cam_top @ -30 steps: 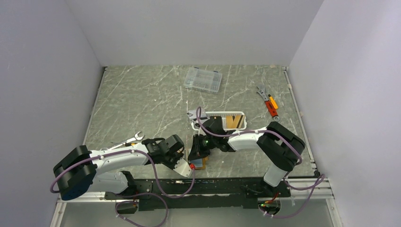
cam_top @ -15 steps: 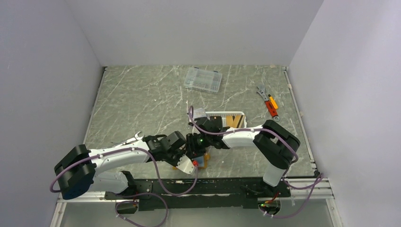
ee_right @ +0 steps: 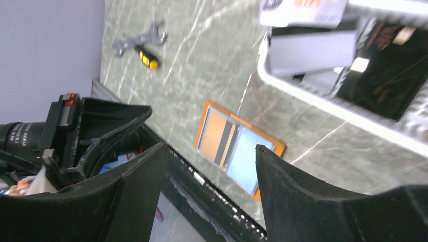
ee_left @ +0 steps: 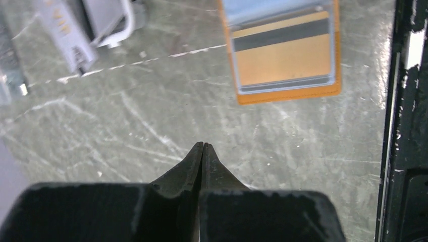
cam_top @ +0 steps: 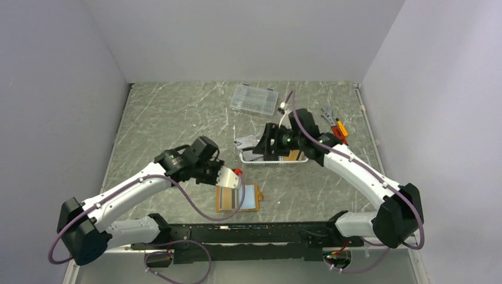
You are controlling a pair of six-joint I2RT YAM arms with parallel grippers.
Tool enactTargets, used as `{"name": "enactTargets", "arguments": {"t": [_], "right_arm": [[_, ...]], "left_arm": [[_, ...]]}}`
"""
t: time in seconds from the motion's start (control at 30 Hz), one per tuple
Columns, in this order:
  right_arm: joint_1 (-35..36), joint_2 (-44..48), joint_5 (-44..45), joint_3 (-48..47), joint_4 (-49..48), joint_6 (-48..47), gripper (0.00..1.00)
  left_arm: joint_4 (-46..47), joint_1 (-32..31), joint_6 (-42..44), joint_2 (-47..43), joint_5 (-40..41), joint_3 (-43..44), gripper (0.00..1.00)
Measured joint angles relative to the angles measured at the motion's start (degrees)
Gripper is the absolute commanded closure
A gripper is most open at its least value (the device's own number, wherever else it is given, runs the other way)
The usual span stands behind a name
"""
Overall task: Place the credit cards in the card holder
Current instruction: Pick up the credit card from the storage box.
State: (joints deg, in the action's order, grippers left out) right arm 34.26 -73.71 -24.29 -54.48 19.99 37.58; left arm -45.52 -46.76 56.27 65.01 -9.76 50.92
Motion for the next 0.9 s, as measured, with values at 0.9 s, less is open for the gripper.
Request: {"name": "enactTargets", "arguments": {"t": [0.9], "right_arm": [[-12.41,-25.09,-5.68,-5.81,-12.13,3.19,0.34]], "left_arm": [[9.11,25.18,-25.07,37.03,-26.01,35.45,0.82]]}}
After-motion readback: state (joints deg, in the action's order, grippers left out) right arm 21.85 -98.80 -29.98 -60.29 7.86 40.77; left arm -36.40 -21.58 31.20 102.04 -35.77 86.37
